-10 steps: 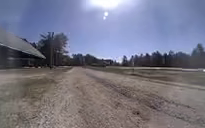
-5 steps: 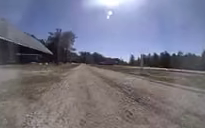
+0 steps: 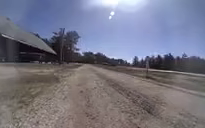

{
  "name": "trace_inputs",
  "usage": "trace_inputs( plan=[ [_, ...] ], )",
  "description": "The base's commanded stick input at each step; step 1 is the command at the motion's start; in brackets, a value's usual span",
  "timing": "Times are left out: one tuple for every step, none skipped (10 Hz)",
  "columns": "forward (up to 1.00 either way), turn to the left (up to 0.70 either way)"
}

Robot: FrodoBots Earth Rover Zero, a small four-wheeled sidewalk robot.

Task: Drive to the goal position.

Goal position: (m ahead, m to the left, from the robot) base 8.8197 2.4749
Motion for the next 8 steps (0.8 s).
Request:
trace_inputs(
  plan=[
    [0.70, 0.00],
    [0.70, 0.00],
    [0.70, 0.00],
    [0.70, 0.00],
    [0.70, 0.00],
    [0.70, 0.00],
    [0.70, 0.00],
    [0.70, 0.00]
  ],
)
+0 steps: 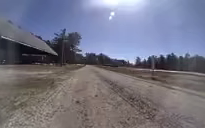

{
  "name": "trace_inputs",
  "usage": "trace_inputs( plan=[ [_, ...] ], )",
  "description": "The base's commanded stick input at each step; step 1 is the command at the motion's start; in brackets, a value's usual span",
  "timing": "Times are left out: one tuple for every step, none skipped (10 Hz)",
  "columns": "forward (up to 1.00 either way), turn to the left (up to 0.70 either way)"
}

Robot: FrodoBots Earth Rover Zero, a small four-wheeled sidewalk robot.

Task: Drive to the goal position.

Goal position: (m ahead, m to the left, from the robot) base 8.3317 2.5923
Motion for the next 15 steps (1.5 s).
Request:
trace_inputs(
  plan=[
    [0.70, 0.00],
    [0.70, 0.00],
    [0.70, 0.00],
    [0.70, 0.00],
    [0.70, 0.00],
    [0.70, 0.00],
    [0.70, 0.00],
    [0.70, 0.00],
    [0.70, 0.35],
    [0.70, 0.03],
    [0.70, 0.00],
    [0.70, 0.00],
    [0.70, 0.00],
    [0.70, 0.00],
    [0.70, 0.00]
  ],
)
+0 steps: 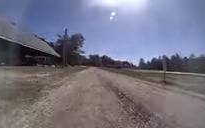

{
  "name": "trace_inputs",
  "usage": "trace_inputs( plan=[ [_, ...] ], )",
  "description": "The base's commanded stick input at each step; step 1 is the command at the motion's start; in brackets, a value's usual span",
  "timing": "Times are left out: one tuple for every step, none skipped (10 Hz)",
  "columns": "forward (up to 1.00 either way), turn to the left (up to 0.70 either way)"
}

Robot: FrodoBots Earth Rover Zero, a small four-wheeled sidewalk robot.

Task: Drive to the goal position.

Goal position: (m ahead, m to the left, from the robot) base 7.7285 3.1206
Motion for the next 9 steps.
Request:
trace_inputs(
  plan=[
    [0.70, 0.00],
    [0.70, 0.00],
    [0.70, 0.00],
    [0.70, 0.00],
    [0.70, 0.00],
    [0.70, 0.00],
    [0.70, 0.00],
    [0.70, 0.00],
    [0.70, 0.00]
  ],
)
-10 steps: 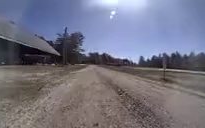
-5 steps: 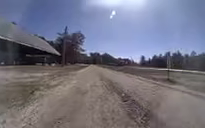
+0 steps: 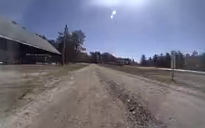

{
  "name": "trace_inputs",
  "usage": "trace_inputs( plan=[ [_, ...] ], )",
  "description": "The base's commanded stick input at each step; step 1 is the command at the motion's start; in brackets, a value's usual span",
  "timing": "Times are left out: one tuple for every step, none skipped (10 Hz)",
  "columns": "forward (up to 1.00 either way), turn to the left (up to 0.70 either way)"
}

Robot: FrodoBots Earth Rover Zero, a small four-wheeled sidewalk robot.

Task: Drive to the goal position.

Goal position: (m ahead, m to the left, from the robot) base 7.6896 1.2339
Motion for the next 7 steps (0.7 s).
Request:
trace_inputs(
  plan=[
    [0.70, 0.00],
    [0.70, 0.03],
    [0.70, 0.18],
    [0.70, 0.33],
    [0.70, 0.01],
    [0.70, 0.00],
    [0.70, 0.00]
  ],
)
